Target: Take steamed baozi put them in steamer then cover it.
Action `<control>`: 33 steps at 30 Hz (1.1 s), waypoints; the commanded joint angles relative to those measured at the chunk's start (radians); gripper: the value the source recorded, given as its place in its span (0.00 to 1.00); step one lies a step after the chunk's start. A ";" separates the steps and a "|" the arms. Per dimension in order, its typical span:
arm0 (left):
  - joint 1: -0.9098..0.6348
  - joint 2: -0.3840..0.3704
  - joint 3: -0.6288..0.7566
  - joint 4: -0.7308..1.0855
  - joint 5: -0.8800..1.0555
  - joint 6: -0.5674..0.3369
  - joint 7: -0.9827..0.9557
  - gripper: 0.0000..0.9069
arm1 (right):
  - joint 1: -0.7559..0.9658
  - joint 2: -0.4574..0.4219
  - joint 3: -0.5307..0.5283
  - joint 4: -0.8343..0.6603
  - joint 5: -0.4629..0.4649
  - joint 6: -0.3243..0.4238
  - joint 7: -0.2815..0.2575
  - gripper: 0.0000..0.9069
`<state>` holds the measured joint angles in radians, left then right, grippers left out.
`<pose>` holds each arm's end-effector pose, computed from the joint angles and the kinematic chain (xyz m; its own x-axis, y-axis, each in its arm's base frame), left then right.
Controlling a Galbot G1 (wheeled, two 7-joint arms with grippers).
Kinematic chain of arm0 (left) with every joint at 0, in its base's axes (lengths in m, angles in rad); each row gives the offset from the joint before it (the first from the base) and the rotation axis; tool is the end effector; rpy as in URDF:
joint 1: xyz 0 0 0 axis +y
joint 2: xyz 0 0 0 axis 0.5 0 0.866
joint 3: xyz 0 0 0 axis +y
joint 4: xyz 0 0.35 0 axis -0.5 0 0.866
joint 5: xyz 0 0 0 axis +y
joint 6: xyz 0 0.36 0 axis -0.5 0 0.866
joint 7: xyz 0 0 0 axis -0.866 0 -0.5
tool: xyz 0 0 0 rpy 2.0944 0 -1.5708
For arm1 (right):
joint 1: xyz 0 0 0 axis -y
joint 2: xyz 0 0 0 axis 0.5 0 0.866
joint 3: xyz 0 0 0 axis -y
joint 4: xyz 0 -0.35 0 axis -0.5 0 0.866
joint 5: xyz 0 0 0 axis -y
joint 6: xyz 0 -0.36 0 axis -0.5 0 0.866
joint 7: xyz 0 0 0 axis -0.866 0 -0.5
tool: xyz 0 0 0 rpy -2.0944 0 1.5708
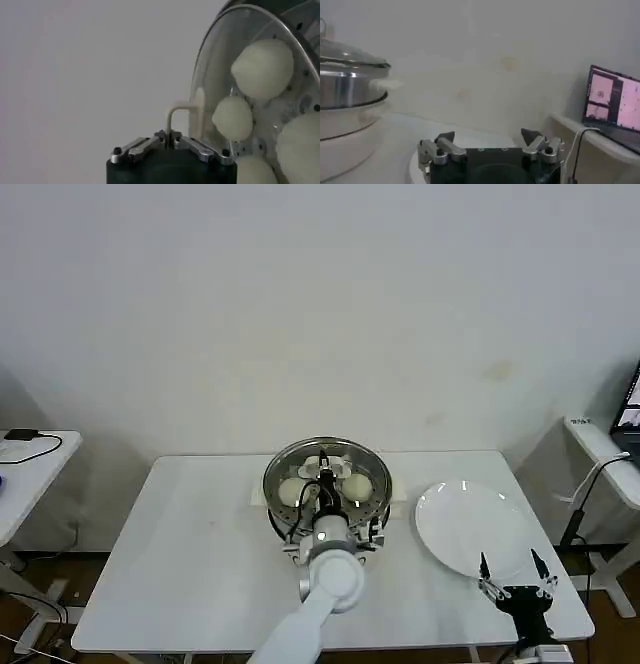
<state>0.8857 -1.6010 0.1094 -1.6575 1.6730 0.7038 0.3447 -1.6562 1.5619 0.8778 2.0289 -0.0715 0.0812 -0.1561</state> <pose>0.3356 -0.2217 -0.2617 -0.9959 -0.0730 0.0537 0.0520 0.0248 0.9983 0.1398 -0.1137 -0.3289 -0.9868 0.1405 0.0806 0.1147 0.9574 -0.2649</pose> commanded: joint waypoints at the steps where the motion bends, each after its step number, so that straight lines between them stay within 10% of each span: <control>1: 0.007 -0.004 0.004 0.002 0.005 -0.001 0.001 0.00 | 0.001 0.002 -0.005 0.000 -0.003 0.000 0.000 1.00; 19: 0.009 -0.006 -0.003 0.012 0.005 -0.007 -0.013 0.00 | -0.002 0.008 -0.018 -0.001 -0.013 0.007 0.000 1.00; 20: 0.009 -0.006 -0.004 0.012 0.004 -0.008 -0.013 1.00 | -0.003 0.007 -0.018 0.000 -0.013 0.007 -0.001 1.00; 33: 0.031 -0.003 -0.012 -0.049 -0.011 -0.009 -0.026 1.00 | -0.005 0.008 -0.030 0.002 -0.020 0.010 -0.002 1.00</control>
<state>0.9087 -1.6051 0.0961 -1.6649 1.6681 0.6956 0.3184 -1.6602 1.5700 0.8510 2.0299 -0.0900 0.0894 -0.1577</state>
